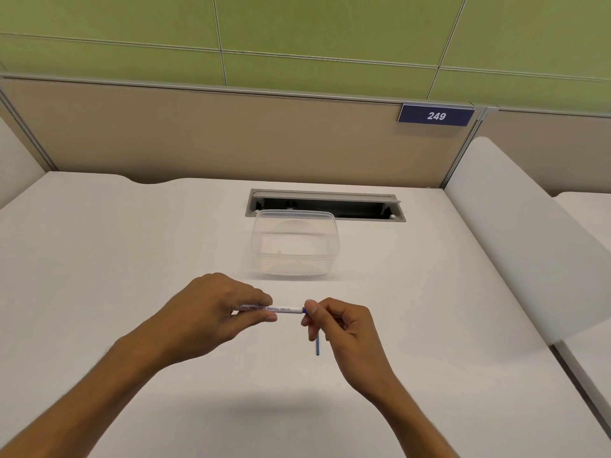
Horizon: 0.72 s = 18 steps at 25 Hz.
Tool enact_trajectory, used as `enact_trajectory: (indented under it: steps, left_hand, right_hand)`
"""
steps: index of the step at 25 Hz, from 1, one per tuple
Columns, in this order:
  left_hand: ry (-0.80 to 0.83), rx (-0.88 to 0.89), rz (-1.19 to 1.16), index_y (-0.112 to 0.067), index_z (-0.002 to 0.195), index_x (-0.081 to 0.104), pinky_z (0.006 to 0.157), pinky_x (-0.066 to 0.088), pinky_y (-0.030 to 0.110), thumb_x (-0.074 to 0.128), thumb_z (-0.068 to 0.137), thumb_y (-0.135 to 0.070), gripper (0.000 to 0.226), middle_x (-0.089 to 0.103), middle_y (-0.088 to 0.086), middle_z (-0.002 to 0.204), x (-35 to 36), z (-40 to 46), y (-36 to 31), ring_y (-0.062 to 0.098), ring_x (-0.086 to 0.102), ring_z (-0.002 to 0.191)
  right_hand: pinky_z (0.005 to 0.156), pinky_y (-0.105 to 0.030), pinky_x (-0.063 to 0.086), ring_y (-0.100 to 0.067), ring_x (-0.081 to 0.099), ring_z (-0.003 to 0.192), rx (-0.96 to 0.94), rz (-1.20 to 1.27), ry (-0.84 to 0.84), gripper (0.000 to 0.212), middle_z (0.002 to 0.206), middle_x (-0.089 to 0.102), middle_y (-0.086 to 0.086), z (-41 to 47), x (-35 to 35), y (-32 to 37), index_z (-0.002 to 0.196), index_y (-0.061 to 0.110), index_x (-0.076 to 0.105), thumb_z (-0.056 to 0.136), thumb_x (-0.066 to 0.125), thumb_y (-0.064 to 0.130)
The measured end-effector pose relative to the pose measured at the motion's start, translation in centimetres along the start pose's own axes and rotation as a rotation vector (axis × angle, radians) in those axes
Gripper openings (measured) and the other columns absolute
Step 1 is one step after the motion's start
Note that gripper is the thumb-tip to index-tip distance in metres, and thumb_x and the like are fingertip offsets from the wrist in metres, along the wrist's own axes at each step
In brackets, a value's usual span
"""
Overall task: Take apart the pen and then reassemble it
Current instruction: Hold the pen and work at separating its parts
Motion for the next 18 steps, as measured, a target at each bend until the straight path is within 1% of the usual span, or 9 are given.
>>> enact_trajectory:
  steps: [1, 3, 5, 8, 10, 12, 14, 16, 18]
  left_hand:
    - [0.007, -0.004, -0.008, -0.031, 0.088, 0.071, 0.051, 0.041, 0.031, 0.053, 0.087, -0.054, 0.029, 0.064, -0.011, 0.063, 0.02, 0.03, -0.01, 0.009, 0.044, 0.054]
    - [0.031, -0.01, -0.046, -0.029, 0.085, 0.069, 0.049, 0.036, 0.031, 0.052, 0.088, -0.054, 0.031, 0.055, -0.005, 0.057, 0.04, 0.13, 0.1, 0.012, 0.04, 0.052]
    - [0.046, -0.016, -0.095, -0.028, 0.083, 0.069, 0.048, 0.03, 0.031, 0.051, 0.089, -0.055, 0.032, 0.048, -0.002, 0.055, -0.07, 0.19, 0.22, 0.013, 0.036, 0.051]
    - [0.046, -0.015, -0.111, -0.029, 0.086, 0.07, 0.049, 0.035, 0.033, 0.052, 0.088, -0.056, 0.033, 0.054, -0.003, 0.057, -0.22, 0.11, 0.2, 0.013, 0.039, 0.051]
    - [0.037, -0.004, -0.091, -0.03, 0.087, 0.071, 0.049, 0.038, 0.035, 0.051, 0.087, -0.058, 0.035, 0.058, -0.005, 0.058, -0.2, 0.02, 0.03, 0.012, 0.042, 0.051]
    - [0.025, 0.007, -0.067, -0.031, 0.088, 0.071, 0.049, 0.038, 0.032, 0.05, 0.086, -0.059, 0.035, 0.059, -0.01, 0.059, -0.07, -0.01, -0.15, 0.009, 0.042, 0.052]
    - [0.022, 0.005, -0.028, -0.032, 0.09, 0.071, 0.05, 0.043, 0.032, 0.047, 0.086, -0.062, 0.039, 0.065, -0.013, 0.065, 0.06, -0.03, -0.21, 0.01, 0.046, 0.055]
    - [0.023, -0.002, -0.004, -0.033, 0.09, 0.07, 0.052, 0.044, 0.035, 0.044, 0.085, -0.064, 0.041, 0.066, -0.012, 0.066, 0.16, -0.08, -0.16, 0.011, 0.047, 0.056]
    - [0.017, -0.002, 0.006, -0.033, 0.088, 0.068, 0.051, 0.041, 0.033, 0.044, 0.086, -0.063, 0.039, 0.061, -0.01, 0.062, 0.29, -0.06, -0.09, 0.012, 0.045, 0.055]
  right_hand:
    - [0.065, -0.02, 0.042, -0.012, 0.058, 0.065, -0.003, 0.003, 0.01, 0.034, 0.07, 0.069, -0.008, -0.02, -0.03, 0.01, 0.066, 0.029, 0.069, 0.096, 0.058, 0.04]
    - [0.068, -0.022, 0.044, -0.013, 0.061, 0.069, -0.016, -0.001, 0.021, 0.026, 0.069, 0.069, -0.002, -0.04, -0.16, 0.03, 0.074, 0.026, 0.072, 0.096, 0.061, 0.035]
    - [0.071, -0.023, 0.047, -0.005, 0.063, 0.072, -0.038, -0.022, 0.025, 0.016, 0.071, 0.07, 0.008, -0.08, -0.34, 0.13, 0.081, 0.027, 0.073, 0.095, 0.066, 0.028]
    - [0.072, -0.028, 0.05, -0.007, 0.068, 0.08, -0.067, -0.042, 0.011, 0.008, 0.08, 0.074, 0.013, -0.24, -0.61, 0.2, 0.087, 0.025, 0.076, 0.091, 0.071, 0.023]
    - [0.068, -0.022, 0.049, -0.006, 0.069, 0.082, -0.07, -0.044, -0.015, 0.006, 0.083, 0.076, 0.014, -0.35, -0.59, 0.28, 0.085, 0.027, 0.077, 0.089, 0.072, 0.027]
    - [0.068, -0.02, 0.048, -0.005, 0.069, 0.078, -0.056, -0.047, -0.044, 0.015, 0.077, 0.075, 0.013, -0.4, -0.39, 0.42, 0.078, 0.033, 0.075, 0.085, 0.067, 0.043]
    - [0.071, -0.024, 0.048, -0.008, 0.07, 0.075, -0.034, -0.045, -0.053, 0.027, 0.07, 0.073, 0.008, -0.32, -0.19, 0.37, 0.066, 0.038, 0.07, 0.084, 0.06, 0.055]
    - [0.073, -0.028, 0.049, -0.017, 0.069, 0.074, -0.023, -0.02, -0.041, 0.033, 0.064, 0.07, 0.004, -0.23, -0.04, 0.2, 0.059, 0.037, 0.067, 0.087, 0.062, 0.055]
    - [0.073, -0.028, 0.05, -0.021, 0.068, 0.072, -0.016, 0.013, -0.031, 0.032, 0.062, 0.068, 0.004, -0.12, -0.09, 0.03, 0.061, 0.034, 0.068, 0.088, 0.065, 0.052]
Point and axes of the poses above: each hand's wrist, its own z-axis towards the middle knuckle, its own x-axis out of the palm, y = z × x, the point moved 3 cm from there along z, towards the middle knuckle
